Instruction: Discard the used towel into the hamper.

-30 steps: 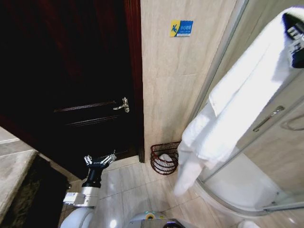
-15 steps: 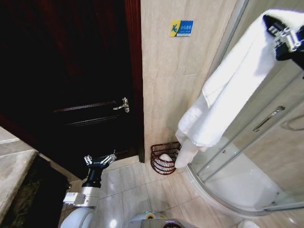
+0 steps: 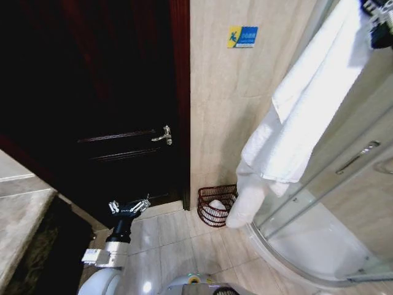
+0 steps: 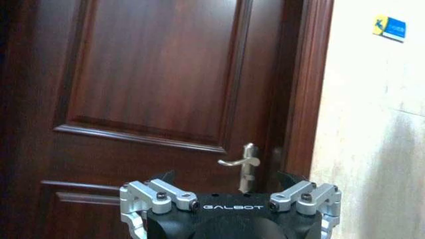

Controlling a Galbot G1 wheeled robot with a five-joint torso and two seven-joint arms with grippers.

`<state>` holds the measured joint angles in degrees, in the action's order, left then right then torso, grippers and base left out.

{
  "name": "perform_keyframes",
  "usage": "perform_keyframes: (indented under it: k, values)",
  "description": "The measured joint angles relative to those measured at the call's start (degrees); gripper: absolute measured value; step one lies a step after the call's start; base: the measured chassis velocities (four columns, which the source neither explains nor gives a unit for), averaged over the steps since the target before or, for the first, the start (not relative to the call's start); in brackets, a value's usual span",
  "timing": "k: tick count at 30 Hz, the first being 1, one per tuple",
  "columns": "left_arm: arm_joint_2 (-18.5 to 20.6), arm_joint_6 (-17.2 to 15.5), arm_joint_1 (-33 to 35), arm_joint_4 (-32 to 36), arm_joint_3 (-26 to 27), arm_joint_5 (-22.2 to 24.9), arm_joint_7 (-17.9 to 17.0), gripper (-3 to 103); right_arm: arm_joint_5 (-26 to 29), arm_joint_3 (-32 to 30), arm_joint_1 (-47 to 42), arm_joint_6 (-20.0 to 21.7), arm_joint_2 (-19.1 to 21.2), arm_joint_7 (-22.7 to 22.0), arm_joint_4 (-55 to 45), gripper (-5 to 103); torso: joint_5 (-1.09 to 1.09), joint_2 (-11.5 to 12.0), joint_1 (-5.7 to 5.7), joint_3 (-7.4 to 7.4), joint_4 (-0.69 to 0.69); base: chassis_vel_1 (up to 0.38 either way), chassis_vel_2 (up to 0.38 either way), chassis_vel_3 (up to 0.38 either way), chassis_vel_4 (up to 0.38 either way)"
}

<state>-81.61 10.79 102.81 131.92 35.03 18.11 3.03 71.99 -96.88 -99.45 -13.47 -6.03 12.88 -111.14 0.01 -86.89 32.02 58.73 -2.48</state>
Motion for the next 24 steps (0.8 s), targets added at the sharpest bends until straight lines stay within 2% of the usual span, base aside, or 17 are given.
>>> perform_keyframes:
  k: [15,19,24]
  values:
    - [0.0,0.0,0.0,0.0,0.0,0.0,0.0,100,0.9,-1.3,-0.4,-0.1,2.1,-0.6,3.2,1,0.00,0.0,-0.01,0.00,0.02,0.011,0.006,0.008,0.009]
    - [0.0,0.0,0.0,0.0,0.0,0.0,0.0,100,1.1,-0.9,-0.9,-0.7,3.4,-0.5,5.1,1,0.00,0.0,-0.01,0.00,0.02,0.000,0.000,0.000,0.000]
    - [0.0,0.0,0.0,0.0,0.0,0.0,0.0,100,1.1,-0.9,-2.0,-2.0,7.0,-0.2,9.4,1,-0.01,0.0,-0.01,0.00,0.02,0.000,0.000,0.000,0.000]
